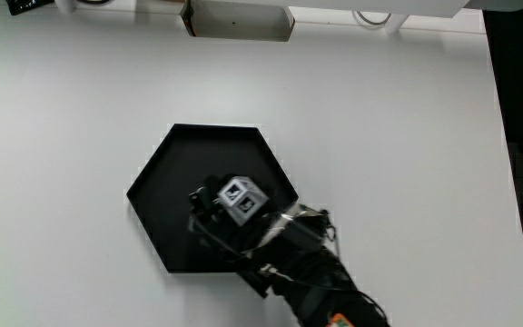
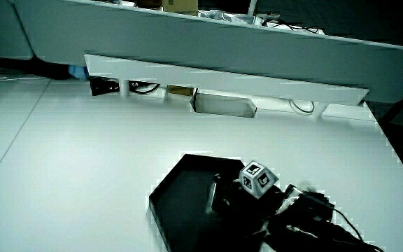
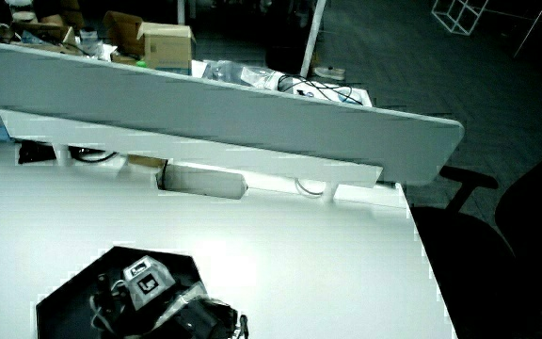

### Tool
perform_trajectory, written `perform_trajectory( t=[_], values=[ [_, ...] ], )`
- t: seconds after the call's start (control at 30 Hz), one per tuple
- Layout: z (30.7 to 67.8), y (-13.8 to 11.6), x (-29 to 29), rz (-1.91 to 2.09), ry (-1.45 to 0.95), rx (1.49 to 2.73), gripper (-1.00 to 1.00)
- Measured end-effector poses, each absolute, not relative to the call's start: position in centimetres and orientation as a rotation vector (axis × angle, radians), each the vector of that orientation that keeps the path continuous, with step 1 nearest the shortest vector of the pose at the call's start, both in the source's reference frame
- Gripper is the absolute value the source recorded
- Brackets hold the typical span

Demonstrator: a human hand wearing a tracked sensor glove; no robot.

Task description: Place speaker into plate

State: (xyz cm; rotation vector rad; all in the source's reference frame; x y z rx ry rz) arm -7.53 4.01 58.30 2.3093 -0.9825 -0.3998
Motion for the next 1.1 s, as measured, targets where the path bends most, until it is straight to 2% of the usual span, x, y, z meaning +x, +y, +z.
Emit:
perform_trajectory(
  t=[0.1,0.2,0.37,0.77,0.9,1.1],
  values=[
    [59.2,4.2,-9.2,-0.42,-0.979,2.305,0.0],
    [60.9,4.5,-10.8,-0.467,-0.987,2.182,0.0],
    [62.9,5.3,-11.7,-0.51,-1.014,2.06,0.0],
    [63.5,6.5,-11.4,-0.637,-1.001,2.092,0.0],
    [63.9,6.5,-10.9,-0.64,-0.978,2.057,-0.17],
    [64.3,6.6,-9.8,-0.537,-0.945,2.069,-0.43]
  ],
)
